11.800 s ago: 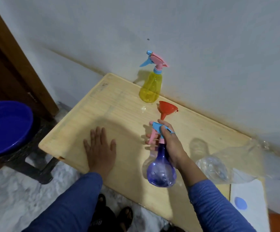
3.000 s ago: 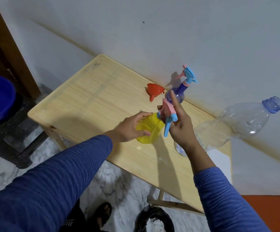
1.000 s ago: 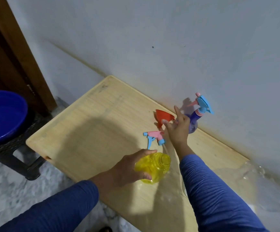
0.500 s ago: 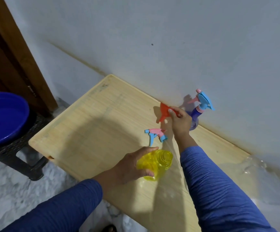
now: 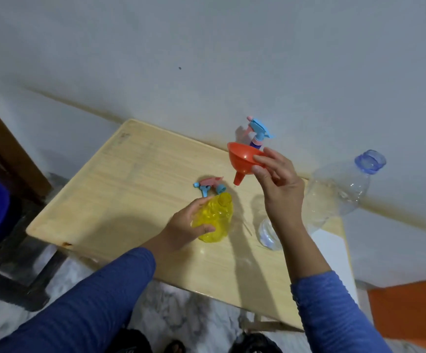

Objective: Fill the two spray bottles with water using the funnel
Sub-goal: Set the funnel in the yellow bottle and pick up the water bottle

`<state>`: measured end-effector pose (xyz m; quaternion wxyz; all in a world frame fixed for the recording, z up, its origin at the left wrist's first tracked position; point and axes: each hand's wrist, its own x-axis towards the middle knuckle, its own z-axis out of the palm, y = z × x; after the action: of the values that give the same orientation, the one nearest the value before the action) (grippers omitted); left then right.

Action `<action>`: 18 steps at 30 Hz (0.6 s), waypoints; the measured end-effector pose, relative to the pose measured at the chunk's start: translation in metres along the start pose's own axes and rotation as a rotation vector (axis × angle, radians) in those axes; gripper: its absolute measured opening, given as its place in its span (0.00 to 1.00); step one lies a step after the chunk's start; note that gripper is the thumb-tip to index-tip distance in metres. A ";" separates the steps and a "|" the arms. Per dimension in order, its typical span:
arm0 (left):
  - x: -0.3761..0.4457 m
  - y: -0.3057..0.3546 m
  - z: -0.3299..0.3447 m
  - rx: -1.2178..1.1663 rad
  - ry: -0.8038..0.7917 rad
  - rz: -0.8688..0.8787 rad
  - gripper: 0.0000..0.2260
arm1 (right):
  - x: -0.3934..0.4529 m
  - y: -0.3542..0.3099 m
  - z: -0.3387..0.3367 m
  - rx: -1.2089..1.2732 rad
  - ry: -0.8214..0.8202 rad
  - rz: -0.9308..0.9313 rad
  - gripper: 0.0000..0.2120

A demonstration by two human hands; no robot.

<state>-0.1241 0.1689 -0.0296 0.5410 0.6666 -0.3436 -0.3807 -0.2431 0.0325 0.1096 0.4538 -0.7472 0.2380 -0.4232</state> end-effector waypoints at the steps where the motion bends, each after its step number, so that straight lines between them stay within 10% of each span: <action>1: 0.000 -0.001 0.000 -0.011 0.001 0.003 0.32 | -0.007 0.001 -0.002 -0.007 0.008 -0.001 0.11; 18: -0.011 0.001 0.008 0.018 0.037 0.005 0.31 | -0.058 0.024 0.006 -0.082 -0.099 -0.066 0.10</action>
<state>-0.1362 0.1747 -0.0279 0.5421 0.6774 -0.3385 -0.3641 -0.2675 0.0667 0.0632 0.4197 -0.7927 0.2074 -0.3904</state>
